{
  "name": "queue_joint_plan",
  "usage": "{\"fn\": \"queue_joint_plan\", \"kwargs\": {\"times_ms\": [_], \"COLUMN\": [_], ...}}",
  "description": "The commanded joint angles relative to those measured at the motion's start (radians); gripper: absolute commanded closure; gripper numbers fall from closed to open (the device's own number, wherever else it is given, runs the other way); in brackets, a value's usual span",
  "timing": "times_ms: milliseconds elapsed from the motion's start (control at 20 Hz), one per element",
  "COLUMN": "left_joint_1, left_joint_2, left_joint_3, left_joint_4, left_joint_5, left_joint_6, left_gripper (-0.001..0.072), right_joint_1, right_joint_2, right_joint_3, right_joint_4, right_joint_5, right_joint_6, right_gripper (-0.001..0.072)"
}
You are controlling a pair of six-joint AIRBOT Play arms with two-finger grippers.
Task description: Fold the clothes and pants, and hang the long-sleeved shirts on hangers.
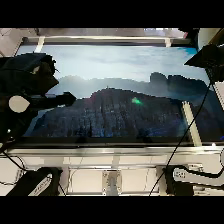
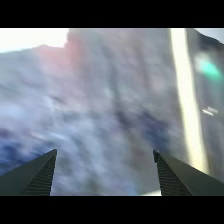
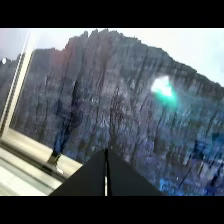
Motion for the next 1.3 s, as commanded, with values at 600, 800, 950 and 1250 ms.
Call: {"fn": "queue_joint_plan", "kwargs": {"times_ms": [600, 800, 950, 1250], "left_joint_1": [0.327, 0.345, 0.351, 0.346], "left_joint_2": [-0.143, -0.371, -0.508, -0.666], "left_joint_3": [0.121, 0.220, 0.329, 0.352], "left_joint_4": [0.668, 0.790, 0.866, 0.883], "left_joint_5": [0.093, 0.010, -0.130, -0.220], "left_joint_6": [0.052, -0.123, -0.109, -0.078], "left_gripper": [0.0249, -0.0005, -0.0004, 0.0000], "right_joint_1": [0.004, 0.006, 0.006, 0.006], "right_joint_2": [-0.002, -0.002, -0.002, -0.002], "right_joint_3": [0.000, 0.000, 0.000, 0.000], "right_joint_4": [0.010, 0.016, 0.023, 0.023], "right_joint_5": [-0.329, -0.261, -0.194, -0.218], "right_joint_6": [0.023, 0.032, 0.032, 0.031], "right_gripper": [0.0671, 0.0671, 0.0669, 0.0348]}}
